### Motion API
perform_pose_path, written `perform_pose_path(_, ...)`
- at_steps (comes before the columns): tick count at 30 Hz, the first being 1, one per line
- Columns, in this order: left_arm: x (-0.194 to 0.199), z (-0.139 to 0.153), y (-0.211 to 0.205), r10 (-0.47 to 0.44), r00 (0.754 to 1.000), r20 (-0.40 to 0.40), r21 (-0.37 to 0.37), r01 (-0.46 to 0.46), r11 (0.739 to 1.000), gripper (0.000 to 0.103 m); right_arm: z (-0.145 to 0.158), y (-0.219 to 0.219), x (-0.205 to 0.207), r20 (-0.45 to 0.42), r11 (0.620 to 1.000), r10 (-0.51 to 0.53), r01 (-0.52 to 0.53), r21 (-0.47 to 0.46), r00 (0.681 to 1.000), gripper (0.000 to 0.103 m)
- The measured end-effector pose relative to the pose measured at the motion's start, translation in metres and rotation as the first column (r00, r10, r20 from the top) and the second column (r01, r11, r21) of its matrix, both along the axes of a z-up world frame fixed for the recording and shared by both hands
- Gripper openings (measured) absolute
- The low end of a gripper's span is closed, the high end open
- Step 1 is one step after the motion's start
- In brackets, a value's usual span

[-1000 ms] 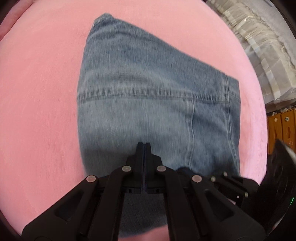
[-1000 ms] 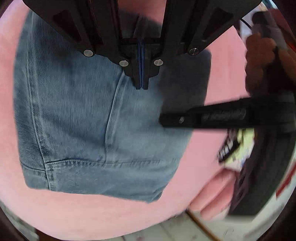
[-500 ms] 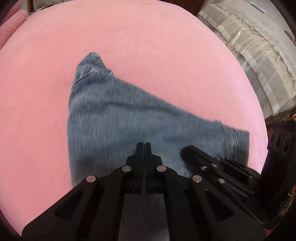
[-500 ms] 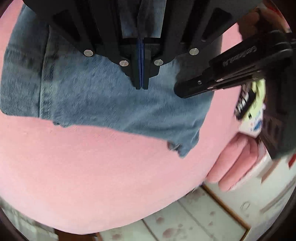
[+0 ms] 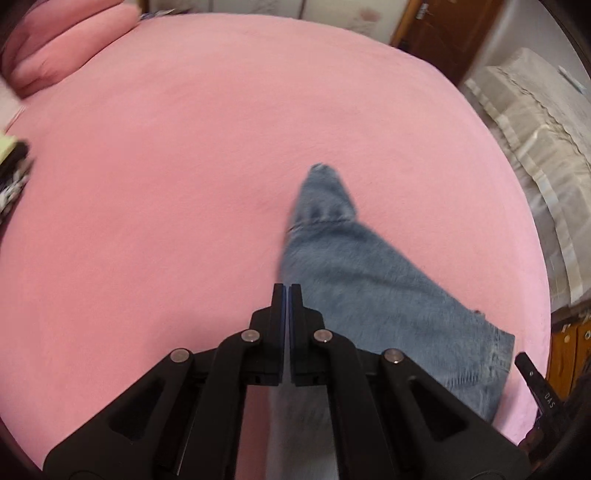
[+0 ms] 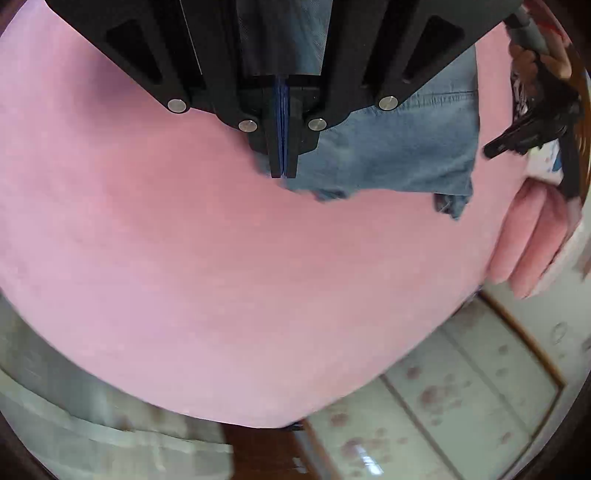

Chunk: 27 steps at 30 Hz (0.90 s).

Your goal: Fold large clothes

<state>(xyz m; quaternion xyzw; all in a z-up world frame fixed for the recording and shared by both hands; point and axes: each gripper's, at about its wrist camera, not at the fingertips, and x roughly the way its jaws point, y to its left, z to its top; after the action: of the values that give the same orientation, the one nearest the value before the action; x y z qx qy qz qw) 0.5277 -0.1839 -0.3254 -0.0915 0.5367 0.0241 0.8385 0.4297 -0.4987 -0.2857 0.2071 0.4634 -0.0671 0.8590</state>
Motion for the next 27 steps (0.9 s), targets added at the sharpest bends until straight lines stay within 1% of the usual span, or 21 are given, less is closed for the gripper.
perform_pose_path(1,-0.003,0.002,-0.002,0.003,1.000,-0.013,0.015,-0.003,1.000,0.000,0.004,-0.003,-0.008,-0.015,1.000,-0.005,0.005,0.006,1.000,0.000)
perform_pose_path(2,-0.011,0.003,-0.004,0.006,0.999,-0.037,0.044,-0.004,0.999,0.000,0.008,-0.004,-0.017,-0.043,1.000,-0.006,0.007,0.015,0.999,0.003)
perform_pose_path(3,-0.021,0.005,-0.007,0.010,0.997,-0.076,0.078,-0.004,0.997,0.000,0.011,-0.005,-0.028,-0.074,1.000,-0.005,0.006,0.023,0.997,0.004)
perform_pose_path(4,-0.031,0.006,-0.011,0.015,0.995,-0.094,0.083,-0.007,0.997,0.000,0.014,-0.003,-0.041,-0.100,1.000,-0.001,0.004,0.029,0.995,0.008)
perform_pose_path(6,-0.049,0.007,-0.018,0.028,0.990,-0.136,0.064,-0.020,0.998,0.000,0.023,-0.003,-0.064,-0.135,1.000,0.005,-0.002,0.025,0.991,0.019)
perform_pose_path(7,-0.059,0.009,-0.010,0.032,0.988,-0.151,0.055,-0.024,0.998,0.000,0.026,-0.001,-0.077,-0.153,1.000,0.012,-0.009,0.022,0.988,0.031)
perform_pose_path(8,-0.083,0.010,-0.006,0.040,0.983,-0.177,0.038,-0.034,0.999,0.000,0.028,0.008,-0.084,-0.165,1.000,0.023,-0.019,0.022,0.986,0.040)
perform_pose_path(10,-0.103,0.010,-0.015,0.038,0.978,-0.205,0.036,-0.031,0.999,0.001,0.031,0.024,-0.104,-0.208,0.998,0.060,-0.057,0.018,0.976,0.046)
perform_pose_path(11,-0.117,0.010,-0.020,0.038,0.975,-0.219,0.047,-0.028,0.998,0.001,0.030,0.030,-0.113,-0.228,0.997,0.074,-0.073,0.014,0.971,0.051)
perform_pose_path(12,-0.143,0.009,-0.025,0.045,0.973,-0.228,0.054,-0.033,0.998,0.002,0.031,0.037,-0.120,-0.259,0.996,0.092,-0.093,0.008,0.961,0.054)
perform_pose_path(14,-0.183,0.010,-0.028,0.053,0.967,-0.250,0.054,-0.041,0.998,0.013,0.031,0.049,-0.137,-0.294,0.991,0.131,-0.134,0.012,0.947,0.062)
perform_pose_path(15,-0.193,0.009,-0.033,0.054,0.959,-0.277,0.047,-0.043,0.998,0.033,0.029,0.055,-0.142,-0.307,0.988,0.153,-0.155,0.018,0.939,0.064)
perform_pose_path(16,-0.211,0.011,-0.036,0.058,0.957,-0.286,0.041,-0.048,0.998,0.057,0.029,0.063,-0.148,-0.326,0.982,0.184,-0.187,0.023,0.927,0.069)
perform_pose_path(17,-0.233,0.023,-0.032,0.063,0.957,-0.282,0.038,-0.054,0.998,0.063,0.027,0.072,-0.148,-0.336,0.978,0.203,-0.208,0.022,0.920,0.071)
perform_pose_path(19,-0.255,0.036,-0.039,0.055,0.962,-0.266,0.039,-0.046,0.998,0.064,0.029,0.084,-0.156,-0.358,0.966,0.246,-0.259,0.011,0.901,0.073)
perform_pose_path(21,-0.268,0.043,-0.044,0.046,0.959,-0.280,0.056,-0.031,0.998,0.064,0.034,0.095,-0.162,-0.384,0.954,0.275,-0.301,-0.007,0.881,0.076)
perform_pose_path(22,-0.272,0.046,-0.048,0.044,0.956,-0.288,0.062,-0.027,0.998,0.064,0.039,0.100,-0.164,-0.383,0.949,0.288,-0.316,-0.010,0.878,0.078)
perform_pose_path(24,-0.283,0.057,-0.050,0.034,0.953,-0.300,0.042,-0.022,0.999,0.064,0.049,0.107,-0.165,-0.360,0.945,0.299,-0.326,-0.015,0.884,0.081)
perform_pose_path(26,-0.295,0.074,-0.047,0.036,0.953,-0.300,0.032,-0.028,0.999,0.064,0.062,0.112,-0.165,-0.328,0.941,0.309,-0.336,-0.029,0.893,0.090)
perform_pose_path(27,-0.299,0.079,-0.048,0.039,0.954,-0.296,0.034,-0.031,0.999,0.065,0.069,0.114,-0.166,-0.315,0.940,0.314,-0.341,-0.033,0.896,0.091)
